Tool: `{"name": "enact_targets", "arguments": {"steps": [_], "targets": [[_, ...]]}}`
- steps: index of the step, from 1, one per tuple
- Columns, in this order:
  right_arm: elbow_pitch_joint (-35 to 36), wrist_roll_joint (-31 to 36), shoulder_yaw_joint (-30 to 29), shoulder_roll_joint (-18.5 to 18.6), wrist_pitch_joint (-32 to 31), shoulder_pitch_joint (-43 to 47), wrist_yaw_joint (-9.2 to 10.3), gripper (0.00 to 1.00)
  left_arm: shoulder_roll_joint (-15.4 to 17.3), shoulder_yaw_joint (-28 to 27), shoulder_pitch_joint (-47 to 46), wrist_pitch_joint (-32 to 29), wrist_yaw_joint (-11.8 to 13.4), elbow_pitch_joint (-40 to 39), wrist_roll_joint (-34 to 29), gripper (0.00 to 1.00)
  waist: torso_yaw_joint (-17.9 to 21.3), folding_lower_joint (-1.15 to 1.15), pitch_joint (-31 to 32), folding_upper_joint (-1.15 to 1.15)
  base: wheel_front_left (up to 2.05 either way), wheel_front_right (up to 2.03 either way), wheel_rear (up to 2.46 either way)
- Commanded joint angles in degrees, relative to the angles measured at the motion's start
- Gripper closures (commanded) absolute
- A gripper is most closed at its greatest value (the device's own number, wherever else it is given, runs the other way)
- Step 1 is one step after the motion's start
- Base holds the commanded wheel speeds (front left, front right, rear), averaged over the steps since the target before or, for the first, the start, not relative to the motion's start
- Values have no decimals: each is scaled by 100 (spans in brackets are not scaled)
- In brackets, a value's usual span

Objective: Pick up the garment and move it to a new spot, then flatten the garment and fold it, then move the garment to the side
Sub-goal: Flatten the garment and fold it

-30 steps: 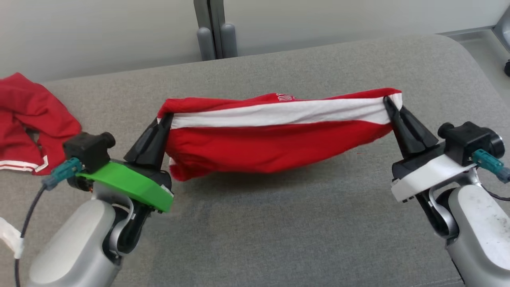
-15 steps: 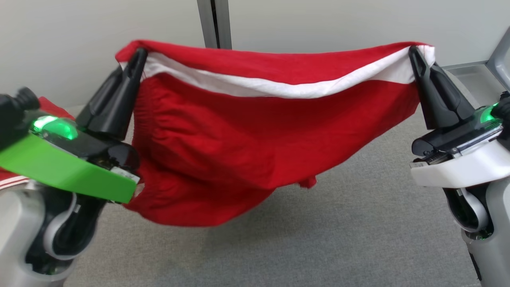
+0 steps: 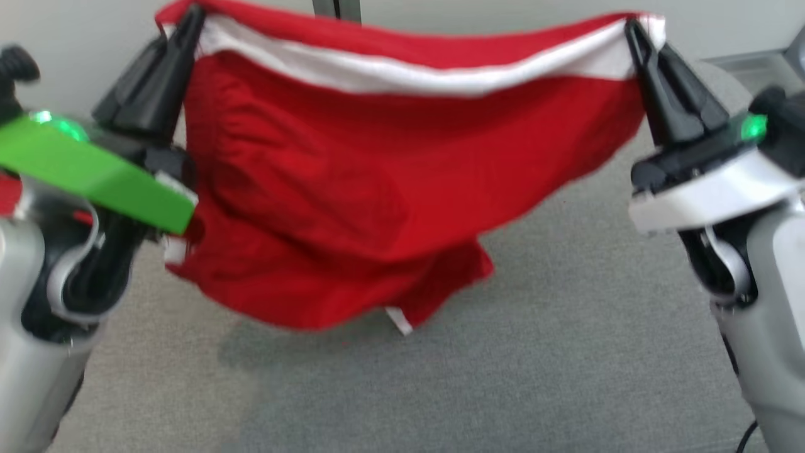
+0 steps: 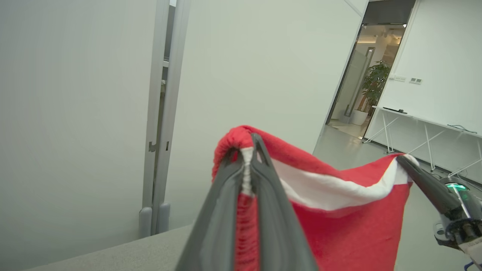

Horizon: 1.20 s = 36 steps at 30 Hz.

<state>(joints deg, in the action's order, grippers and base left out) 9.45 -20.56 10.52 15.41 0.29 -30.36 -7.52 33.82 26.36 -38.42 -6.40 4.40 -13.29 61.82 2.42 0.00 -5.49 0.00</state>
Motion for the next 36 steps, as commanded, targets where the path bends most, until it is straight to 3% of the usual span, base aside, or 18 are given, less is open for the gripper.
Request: {"name": "enact_targets", "arguments": {"steps": [1,6,11,16,22,26,29,36], "targets": [[-256,55,62,13,109,-375,6,100,-109,18,-338,48,-110,243,-75,100,29,0,-498,0,0,0,0],[-1433,292,64,-134,586,-1837,6,100,-534,83,-1614,238,-346,1409,-474,100,104,0,-1072,0,0,0,0],[-2537,702,-155,-467,1121,-3308,6,100,-1176,-32,-2898,961,-611,2668,-765,100,195,0,-1579,0,0,0,0],[-3246,947,-249,-747,1370,-3880,6,100,-1619,24,-3380,1568,-866,3687,-910,100,260,0,-1953,0,0,0,0],[-3697,1087,-16,-864,1481,-3498,6,100,-1853,203,-3060,1954,-1101,4534,-905,100,266,0,-2260,0,0,0,0],[-3563,1085,137,-777,1493,-3020,6,100,-1917,243,-2648,2104,-1174,4644,-803,100,228,0,-2348,0,0,0,0],[-3272,1011,161,-733,1494,-2536,6,100,-1912,205,-2184,2152,-1188,4438,-721,100,194,0,-2327,0,0,0,0],[-2329,851,85,-668,1496,-1167,6,100,-1792,-179,-573,2155,-1193,3122,-930,100,132,0,-1991,0,0,0,0]]}}
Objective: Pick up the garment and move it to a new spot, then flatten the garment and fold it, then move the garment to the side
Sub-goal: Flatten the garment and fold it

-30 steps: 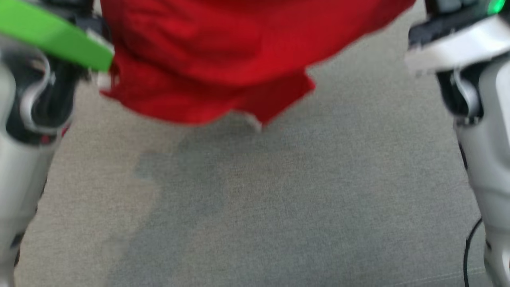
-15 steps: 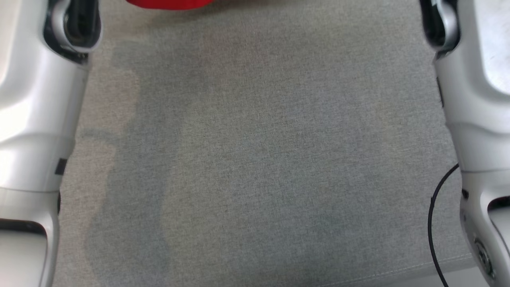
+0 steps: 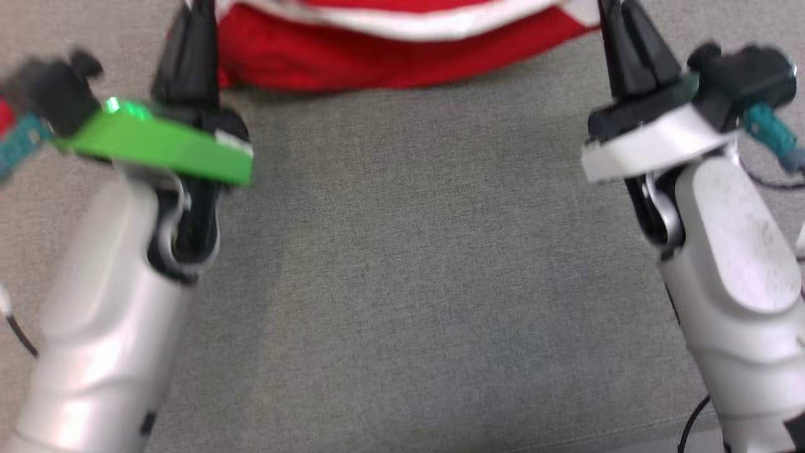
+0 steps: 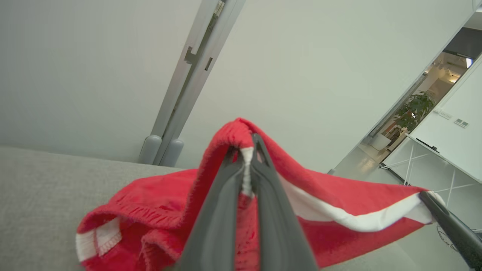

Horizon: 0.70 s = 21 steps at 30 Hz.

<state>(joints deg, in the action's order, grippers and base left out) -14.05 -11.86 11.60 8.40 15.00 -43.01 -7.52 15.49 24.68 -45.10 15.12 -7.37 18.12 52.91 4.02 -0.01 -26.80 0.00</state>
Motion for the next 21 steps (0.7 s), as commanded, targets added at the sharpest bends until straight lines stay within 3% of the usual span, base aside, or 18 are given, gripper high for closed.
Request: {"name": "enact_targets", "arguments": {"steps": [1,7,15,21], "targets": [[142,-12,-55,32,25,297,6,100,58,-40,312,2,-16,-175,-122,100,-37,1,205,0,0,0,0],[806,38,-275,-41,25,1638,6,100,-83,-434,1848,3,-17,-1126,-407,100,-31,1,714,0,0,0,0],[2020,41,-451,-196,-308,3350,6,100,-2,-535,3617,3,-7,-2120,-806,100,16,1,1495,0,0,0,0],[3196,230,-736,-327,-853,4145,6,100,-52,-628,4637,4,224,-2789,-766,100,29,1,1811,0,0,0,0]]}}
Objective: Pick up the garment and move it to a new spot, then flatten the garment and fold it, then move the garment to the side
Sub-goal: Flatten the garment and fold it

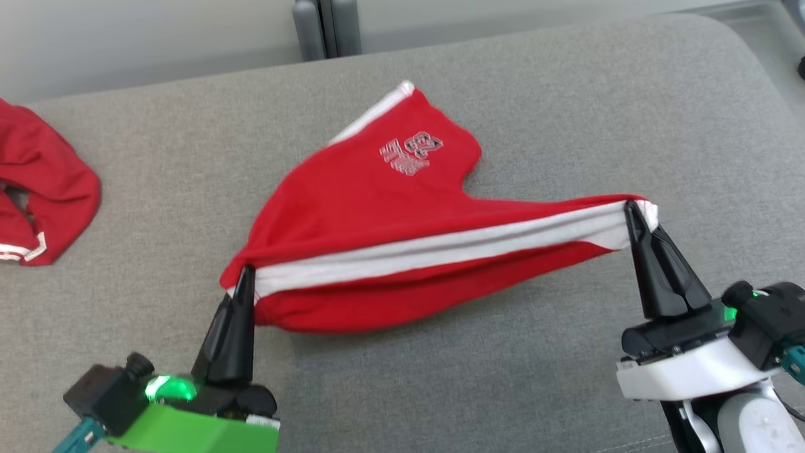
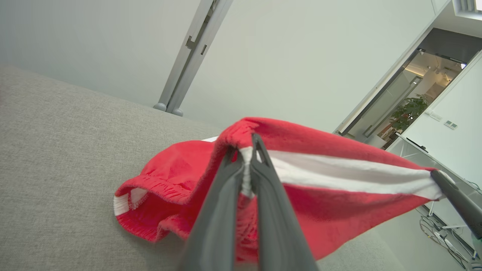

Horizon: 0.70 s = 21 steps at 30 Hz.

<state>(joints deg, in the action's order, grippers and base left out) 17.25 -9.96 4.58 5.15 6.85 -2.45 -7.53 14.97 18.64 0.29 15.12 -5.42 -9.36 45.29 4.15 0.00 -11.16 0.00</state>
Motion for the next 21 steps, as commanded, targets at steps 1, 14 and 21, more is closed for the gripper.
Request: {"name": "enact_targets", "arguments": {"steps": [1,14,21], "targets": [[190,60,-62,-17,-116,164,7,100,-17,-14,208,-2,55,-109,40,100,-4,0,268,0,0,0,0],[-591,111,11,295,-749,-432,7,100,-496,276,281,-240,131,581,556,100,-529,0,-45,0,0,0,0],[-1773,-100,508,836,-941,-1853,7,100,-942,167,-491,-148,33,1361,891,100,-911,0,-496,0,0,0,0]]}}
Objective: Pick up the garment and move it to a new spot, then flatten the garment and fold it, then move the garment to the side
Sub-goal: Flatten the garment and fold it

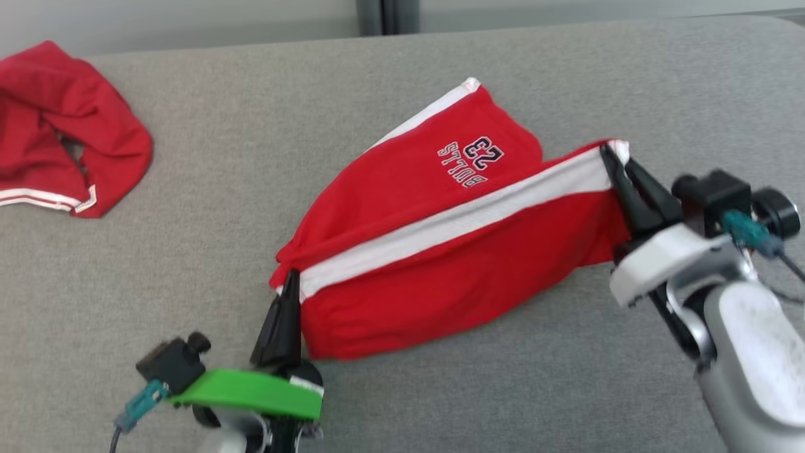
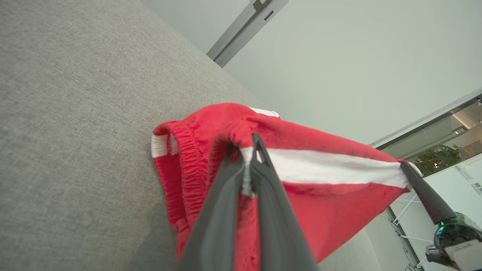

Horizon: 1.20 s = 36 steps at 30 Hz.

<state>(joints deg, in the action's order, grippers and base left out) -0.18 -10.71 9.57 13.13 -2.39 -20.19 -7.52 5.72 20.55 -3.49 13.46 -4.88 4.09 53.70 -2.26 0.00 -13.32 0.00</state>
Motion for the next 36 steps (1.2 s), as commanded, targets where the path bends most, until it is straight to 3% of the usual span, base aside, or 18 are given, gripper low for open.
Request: {"name": "enact_targets", "arguments": {"steps": [1,8,16,23,24,25,26,27,28,29,30,36], "targets": [[-230,-69,133,127,-50,-341,6,100,-63,-51,-277,37,-20,157,83,100,-337,0,-356,0,0,0,0],[-1615,-360,982,567,-162,-2070,7,100,-237,-118,-1323,122,3,1113,274,100,-660,0,-847,0,0,0,0],[-3331,-655,1586,585,63,-3590,8,100,-273,133,-2115,175,-70,1676,645,100,-936,0,-1256,0,0,0,0],[-4594,-859,1992,493,368,-4316,7,100,-270,362,-2496,175,3,1763,913,100,-1133,0,-1373,0,0,0,0],[-4782,-882,2042,479,426,-4412,8,87,-272,407,-2533,175,25,1775,921,100,-1152,0,-1376,0,0,0,0],[-4909,-898,2081,462,482,-4471,8,82,-271,443,-2559,175,44,1786,929,100,-1163,0,-1375,0,0,0,0],[-5081,-904,2136,437,558,-4533,8,0,-270,482,-2587,176,69,1796,931,100,-1175,0,-1367,0,0,0,0],[-5199,-905,2171,417,619,-4571,8,0,-271,513,-2596,176,95,1811,935,100,-1182,0,-1356,0,0,0,0],[-5340,-912,2219,385,702,-4611,7,0,-270,541,-2610,175,136,1823,906,70,-1187,0,-1334,0,0,0,0],[-5442,-924,2256,350,764,-4639,7,0,-272,577,-2614,175,155,1836,878,54,-1185,0,-1315,0,0,0,0],[-5549,-963,2310,312,826,-4666,7,0,-275,622,-2604,176,189,1846,844,0,-1178,0,-1282,0,0,0,0],[-5939,-1201,2626,219,1073,-4752,7,0,-199,857,-2381,159,276,1905,537,0,-1085,0,-1052,0,0,0,0]]}}
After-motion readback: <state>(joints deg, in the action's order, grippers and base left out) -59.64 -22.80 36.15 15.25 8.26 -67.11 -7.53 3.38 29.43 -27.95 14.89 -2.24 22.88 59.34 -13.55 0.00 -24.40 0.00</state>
